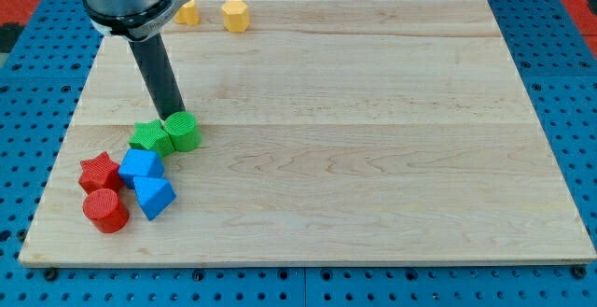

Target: Point your arm to the red circle

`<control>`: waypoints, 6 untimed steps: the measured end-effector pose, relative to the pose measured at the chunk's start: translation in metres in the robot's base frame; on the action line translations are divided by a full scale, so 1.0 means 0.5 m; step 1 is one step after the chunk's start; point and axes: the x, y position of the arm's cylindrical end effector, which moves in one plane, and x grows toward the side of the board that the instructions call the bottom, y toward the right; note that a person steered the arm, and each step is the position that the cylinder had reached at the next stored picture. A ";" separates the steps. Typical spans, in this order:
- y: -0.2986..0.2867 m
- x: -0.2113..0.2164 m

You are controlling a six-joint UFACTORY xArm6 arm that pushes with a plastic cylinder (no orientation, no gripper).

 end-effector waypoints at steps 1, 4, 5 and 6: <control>0.000 0.000; -0.269 0.101; -0.264 0.235; -0.201 0.355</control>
